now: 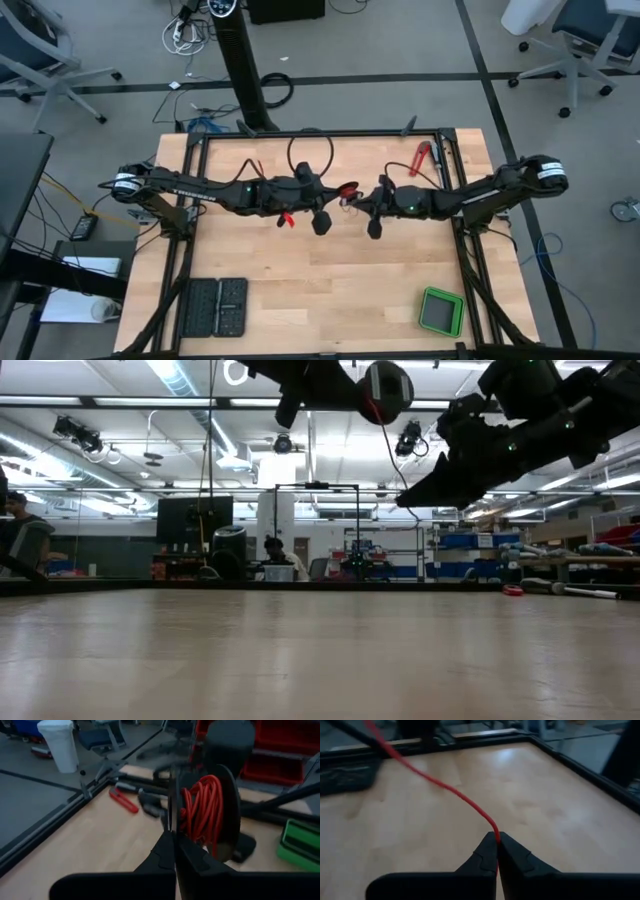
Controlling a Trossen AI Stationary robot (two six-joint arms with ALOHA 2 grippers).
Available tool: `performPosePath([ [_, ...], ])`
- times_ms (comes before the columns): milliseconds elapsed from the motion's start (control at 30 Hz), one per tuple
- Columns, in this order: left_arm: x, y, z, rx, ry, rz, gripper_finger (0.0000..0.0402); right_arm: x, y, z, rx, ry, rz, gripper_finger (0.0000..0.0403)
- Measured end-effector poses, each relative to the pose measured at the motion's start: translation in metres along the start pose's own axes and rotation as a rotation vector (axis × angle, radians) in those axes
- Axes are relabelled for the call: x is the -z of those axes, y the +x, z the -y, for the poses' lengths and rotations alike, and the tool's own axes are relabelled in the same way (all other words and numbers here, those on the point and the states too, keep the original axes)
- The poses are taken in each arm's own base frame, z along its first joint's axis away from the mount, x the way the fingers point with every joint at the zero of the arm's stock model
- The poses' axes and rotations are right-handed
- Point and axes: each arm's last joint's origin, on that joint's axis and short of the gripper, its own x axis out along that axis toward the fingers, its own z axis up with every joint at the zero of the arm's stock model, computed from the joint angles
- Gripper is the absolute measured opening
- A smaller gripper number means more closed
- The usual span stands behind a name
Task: Coil cords
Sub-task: Coil the red wire onto the black spool
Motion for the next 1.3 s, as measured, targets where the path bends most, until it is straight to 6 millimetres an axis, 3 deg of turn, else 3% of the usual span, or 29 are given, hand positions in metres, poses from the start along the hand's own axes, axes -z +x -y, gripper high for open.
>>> performPosePath([
  [467,0.011,0.000,-0.007,-0.098,0.054,-0.101,0.0001,-0.028,-0.060,0.025,0.257,0.003,0.025,0.0001],
  [700,0.010,0.000,-0.007,-0.097,0.049,-0.092,0.0001,-0.036,-0.079,0.030,0.309,0.018,0.074,0.0000],
  [1000,0.012,0.001,-0.010,-0.110,0.053,-0.113,0.0001,-0.059,-0.082,0.019,0.158,0.135,0.312,0.0000],
  [1300,0.012,0.001,-0.010,-0.110,0.052,-0.113,0.0001,-0.088,-0.070,0.001,0.087,0.175,0.332,0.0000],
])
